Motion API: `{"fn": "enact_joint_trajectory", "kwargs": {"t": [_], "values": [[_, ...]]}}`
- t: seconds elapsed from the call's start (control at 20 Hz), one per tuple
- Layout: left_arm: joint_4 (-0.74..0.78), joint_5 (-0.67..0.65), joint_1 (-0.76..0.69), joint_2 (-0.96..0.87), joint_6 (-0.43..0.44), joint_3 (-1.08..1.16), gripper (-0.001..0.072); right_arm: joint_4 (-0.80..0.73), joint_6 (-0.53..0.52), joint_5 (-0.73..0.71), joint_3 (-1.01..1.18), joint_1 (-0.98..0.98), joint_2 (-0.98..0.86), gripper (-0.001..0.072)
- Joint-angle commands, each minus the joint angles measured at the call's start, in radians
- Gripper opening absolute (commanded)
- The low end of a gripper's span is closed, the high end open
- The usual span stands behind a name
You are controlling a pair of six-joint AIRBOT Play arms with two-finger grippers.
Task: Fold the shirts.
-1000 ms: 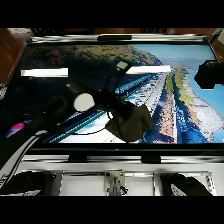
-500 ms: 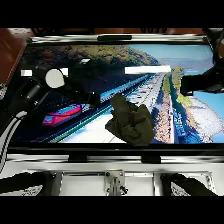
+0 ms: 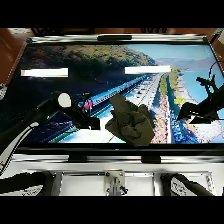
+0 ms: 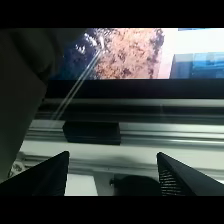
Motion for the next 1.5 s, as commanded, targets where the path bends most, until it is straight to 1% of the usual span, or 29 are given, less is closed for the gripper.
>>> {"fn": "enact_joint_trajectory", "kwargs": {"t": [0.0, 0.1, 0.25, 0.35, 0.45, 0.6, 0.7, 0.8, 0.85, 0.9, 0.95, 1.05, 1.2, 1.45], "values": [[-0.184, 0.221, -0.029, -0.015, -0.022, -0.105, 0.0719, 0.029, -0.051, -0.13, -0.084, -0.037, -0.001, 0.0659], [-0.233, 0.285, -0.042, -0.039, -0.022, -0.107, 0.0719, 0.03, -0.048, -0.209, -0.089, -0.037, -0.003, 0.0659], [-0.292, 0.356, -0.056, -0.079, -0.019, -0.107, 0.0716, 0.029, -0.061, -0.26, -0.089, -0.037, -0.013, 0.0659], [-0.316, 0.363, -0.059, -0.114, -0.018, -0.107, 0.0715, 0.028, -0.069, -0.27, -0.089, -0.037, -0.016, 0.0659], [-0.325, 0.375, -0.063, -0.141, 0.004, -0.107, 0.0713, 0.029, -0.067, -0.27, -0.089, -0.037, -0.016, 0.0659], [-0.356, 0.433, -0.072, -0.156, 0.005, -0.107, 0.0696, 0.045, -0.064, -0.271, -0.091, -0.032, -0.016, 0.0659], [-0.397, 0.471, -0.073, -0.161, 0.004, -0.107, 0.0378, 0.056, -0.063, -0.292, -0.118, -0.033, -0.016, 0.0659], [-0.411, 0.486, -0.073, -0.161, 0.003, -0.106, 0.0191, 0.1, -0.063, -0.334, -0.183, -0.033, -0.017, 0.0659], [-0.41, 0.485, -0.071, -0.161, 0.004, -0.105, 0.0076, 0.139, -0.063, -0.361, -0.222, -0.032, -0.025, 0.0659], [-0.41, 0.481, -0.066, -0.16, 0.004, -0.105, 0.0029, 0.185, -0.063, -0.384, -0.258, -0.032, -0.038, 0.0659], [-0.41, 0.469, -0.058, -0.158, 0.004, -0.105, 0.0029, 0.23, -0.064, -0.41, -0.297, -0.032, -0.057, 0.0659], [-0.41, 0.425, -0.035, -0.157, 0.009, -0.104, 0.0028, 0.266, -0.066, -0.45, -0.355, -0.032, -0.114, 0.0659], [-0.41, 0.36, -0.017, -0.157, 0.069, -0.104, 0.0028, 0.348, -0.068, -0.476, -0.38, -0.032, -0.212, 0.0659], [-0.409, 0.354, -0.017, -0.157, 0.072, -0.103, 0.0028, 0.474, -0.067, -0.531, -0.38, -0.032, -0.308, 0.0653]]}}
